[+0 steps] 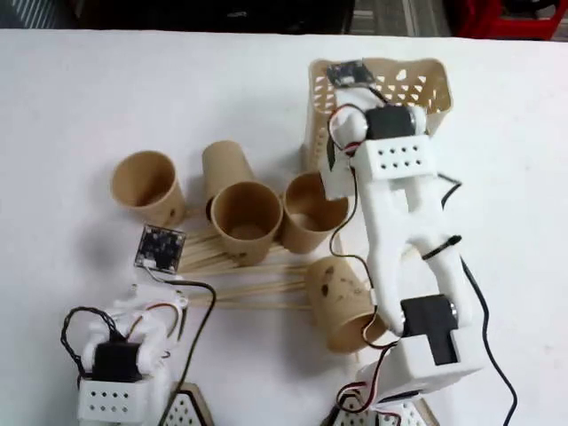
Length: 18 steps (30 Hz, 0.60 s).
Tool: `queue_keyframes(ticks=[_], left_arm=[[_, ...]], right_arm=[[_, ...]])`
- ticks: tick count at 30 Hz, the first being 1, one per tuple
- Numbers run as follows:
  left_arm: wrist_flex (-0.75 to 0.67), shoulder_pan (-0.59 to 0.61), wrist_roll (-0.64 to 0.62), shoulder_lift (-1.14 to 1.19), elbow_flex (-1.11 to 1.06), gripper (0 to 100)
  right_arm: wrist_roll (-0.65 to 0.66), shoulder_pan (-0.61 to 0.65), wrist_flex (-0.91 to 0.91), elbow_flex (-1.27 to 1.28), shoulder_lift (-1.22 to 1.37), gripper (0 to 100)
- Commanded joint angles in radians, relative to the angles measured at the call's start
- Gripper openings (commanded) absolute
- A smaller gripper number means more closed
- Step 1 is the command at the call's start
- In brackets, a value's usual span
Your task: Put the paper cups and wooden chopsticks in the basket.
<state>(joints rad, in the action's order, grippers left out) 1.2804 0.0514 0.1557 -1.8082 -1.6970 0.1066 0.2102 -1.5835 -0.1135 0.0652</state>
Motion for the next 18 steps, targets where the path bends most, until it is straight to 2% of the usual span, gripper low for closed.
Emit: queue_keyframes(ticks=[1,4,8,9,11,18], left_arm=[[0.005,0.007,-0.005,-0.013,0.005,3],[0.005,0.007,-0.005,-0.013,0.005,3],[0.005,0.007,-0.005,-0.013,0.005,3],[0.005,0.007,-0.005,-0.013,0.005,3],[0.005,0.007,-0.005,-0.013,0.005,3],[0.005,0.007,-0.005,-0.013,0.005,3]], right_arm=[[0.0,0.007,0.119,0.104,-0.051,21.5],[0.0,0.015,0.186,0.209,-0.051,19.8],[0.0,0.013,0.209,0.244,-0.062,2.5],[0.0,0.01,0.206,0.244,-0.07,1.0],[0.0,0.008,0.186,0.244,-0.096,3.9],[0.0,0.016,0.107,0.244,-0.321,1.8]])
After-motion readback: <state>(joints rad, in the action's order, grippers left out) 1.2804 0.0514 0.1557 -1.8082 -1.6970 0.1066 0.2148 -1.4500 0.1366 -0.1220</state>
